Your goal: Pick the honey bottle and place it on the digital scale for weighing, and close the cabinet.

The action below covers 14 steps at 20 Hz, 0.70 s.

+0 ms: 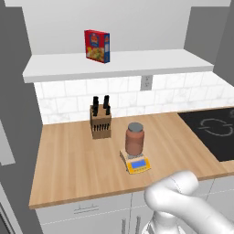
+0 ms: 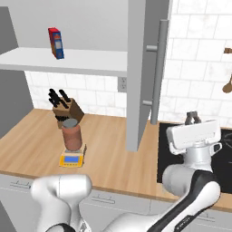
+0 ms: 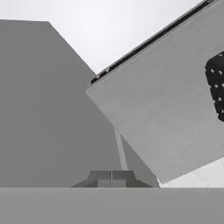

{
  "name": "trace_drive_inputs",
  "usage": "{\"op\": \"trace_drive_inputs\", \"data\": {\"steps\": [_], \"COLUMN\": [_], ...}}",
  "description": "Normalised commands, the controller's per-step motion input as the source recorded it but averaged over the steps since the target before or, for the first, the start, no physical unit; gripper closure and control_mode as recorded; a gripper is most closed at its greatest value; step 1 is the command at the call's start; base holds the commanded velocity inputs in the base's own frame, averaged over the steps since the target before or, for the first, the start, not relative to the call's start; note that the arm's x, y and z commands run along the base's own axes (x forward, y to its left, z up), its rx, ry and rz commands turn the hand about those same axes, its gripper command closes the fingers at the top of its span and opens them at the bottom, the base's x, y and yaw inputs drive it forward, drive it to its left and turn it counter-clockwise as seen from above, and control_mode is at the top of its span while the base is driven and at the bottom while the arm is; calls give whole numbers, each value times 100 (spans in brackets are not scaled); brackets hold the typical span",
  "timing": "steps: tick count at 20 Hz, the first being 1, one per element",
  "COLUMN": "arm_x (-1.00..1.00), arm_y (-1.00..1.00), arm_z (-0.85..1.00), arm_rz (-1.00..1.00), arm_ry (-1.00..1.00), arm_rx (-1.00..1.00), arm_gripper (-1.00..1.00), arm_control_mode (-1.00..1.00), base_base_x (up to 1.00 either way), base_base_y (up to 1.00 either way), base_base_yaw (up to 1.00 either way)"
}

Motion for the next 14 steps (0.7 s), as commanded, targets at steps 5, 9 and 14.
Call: {"op": "trace_drive_inputs", "data": {"steps": [5,9,14], "arm_x": [-9,1,11], "arm_y": [19,78,100], "arm_z": [93,42,11], "arm_rz": [28,32,32], "arm_ry": [-51,-37,-17], "arm_rx": [0,-4,-27], "arm_gripper": [100,100,100], "arm_control_mode": [-100,-100,-100], "base_base_x": [0,0,0], "base_base_y": [0,0,0], "base_base_yaw": [0,0,0]}}
